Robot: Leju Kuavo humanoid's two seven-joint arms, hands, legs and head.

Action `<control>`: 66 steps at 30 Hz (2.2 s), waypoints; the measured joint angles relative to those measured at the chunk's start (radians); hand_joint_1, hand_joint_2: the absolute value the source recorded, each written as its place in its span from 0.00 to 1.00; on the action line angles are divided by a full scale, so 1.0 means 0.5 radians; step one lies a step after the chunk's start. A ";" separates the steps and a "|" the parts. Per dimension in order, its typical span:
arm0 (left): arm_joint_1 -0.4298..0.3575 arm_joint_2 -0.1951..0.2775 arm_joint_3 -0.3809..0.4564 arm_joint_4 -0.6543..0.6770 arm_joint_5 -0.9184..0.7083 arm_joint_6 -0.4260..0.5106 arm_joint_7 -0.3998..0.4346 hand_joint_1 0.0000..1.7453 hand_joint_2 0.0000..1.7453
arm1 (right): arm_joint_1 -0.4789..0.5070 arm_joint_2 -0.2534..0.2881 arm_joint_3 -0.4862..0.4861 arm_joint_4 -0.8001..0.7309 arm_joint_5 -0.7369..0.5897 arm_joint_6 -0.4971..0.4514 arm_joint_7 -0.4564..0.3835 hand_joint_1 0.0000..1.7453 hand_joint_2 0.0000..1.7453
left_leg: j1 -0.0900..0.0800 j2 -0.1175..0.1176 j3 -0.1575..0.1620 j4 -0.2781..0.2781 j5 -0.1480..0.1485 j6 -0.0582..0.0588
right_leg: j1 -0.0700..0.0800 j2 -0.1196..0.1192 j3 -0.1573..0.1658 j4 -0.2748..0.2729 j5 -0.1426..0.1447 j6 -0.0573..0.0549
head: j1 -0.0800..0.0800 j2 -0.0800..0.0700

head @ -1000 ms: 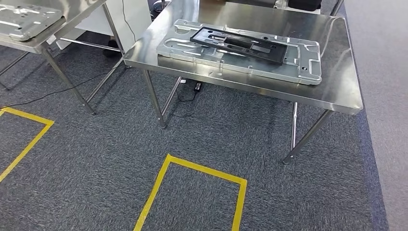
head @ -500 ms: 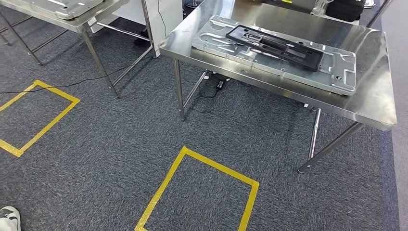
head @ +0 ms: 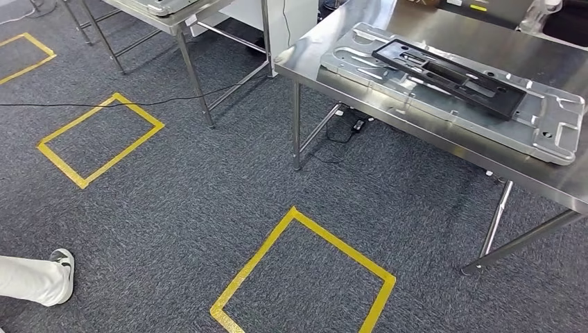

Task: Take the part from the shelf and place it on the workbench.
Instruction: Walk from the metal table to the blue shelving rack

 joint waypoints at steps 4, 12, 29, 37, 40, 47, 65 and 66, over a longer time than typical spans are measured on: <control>0.000 0.002 -0.011 0.000 0.006 -0.008 0.006 0.00 0.00 | -0.033 -0.011 -0.017 0.031 0.043 0.020 -0.032 0.00 0.00 | -0.017 0.114 0.236 -0.445 0.158 0.033 | 0.013 -0.069 0.008 0.020 -0.020 0.035 | 0.000 0.000; 0.000 -0.003 -0.022 0.000 0.011 -0.013 0.014 0.00 0.00 | -0.069 -0.045 -0.043 0.098 0.096 0.022 -0.071 0.00 0.00 | -0.012 -0.012 0.217 -0.487 0.201 0.115 | -0.001 0.089 -0.182 0.474 -0.298 0.100 | 0.002 0.000; 0.007 -0.011 -0.024 -0.001 0.048 -0.002 0.026 0.00 0.00 | -0.079 -0.074 -0.077 0.126 0.199 0.054 -0.080 0.00 0.00 | -0.002 -0.015 -0.098 0.121 -0.061 -0.004 | -0.002 0.031 0.002 -0.005 -0.003 -0.008 | 0.000 0.000; 0.014 -0.010 -0.024 -0.001 0.060 -0.002 0.040 0.00 0.00 | -0.101 -0.079 -0.077 0.134 0.239 0.064 -0.080 0.00 0.00 | -0.015 0.085 0.231 -0.461 0.163 0.041 | 0.010 -0.115 0.024 0.023 -0.037 0.065 | 0.000 0.000; 0.015 -0.013 -0.024 -0.001 0.061 -0.002 0.043 0.00 0.00 | -0.107 -0.083 -0.077 0.139 0.250 0.065 -0.081 0.00 0.00 | -0.006 0.036 0.234 -0.480 0.183 0.081 | -0.006 0.000 -0.019 0.142 -0.134 0.095 | 0.001 0.000; 0.010 -0.014 -0.025 -0.001 0.061 0.008 0.047 0.00 0.00 | -0.104 -0.096 -0.081 0.154 0.252 0.064 -0.081 0.00 0.00 | -0.022 -0.134 0.220 -0.464 0.191 0.101 | -0.011 0.140 -0.155 0.360 -0.128 0.077 | 0.001 0.000; 0.006 -0.004 -0.077 0.005 0.043 0.042 0.037 0.00 0.00 | -0.042 -0.018 -0.216 0.007 0.249 0.099 -0.036 0.00 0.00 | -0.008 0.114 0.224 -0.429 0.152 0.010 | 0.013 -0.090 0.000 0.041 -0.038 0.015 | 0.001 0.000; 0.004 -0.004 -0.079 0.007 0.041 0.044 0.037 0.00 0.00 | -0.042 -0.014 -0.223 -0.004 0.249 0.099 -0.037 0.00 0.00 | -0.014 0.116 0.231 -0.450 0.151 0.019 | 0.017 -0.105 0.004 0.043 -0.042 0.026 | 0.001 0.000</control>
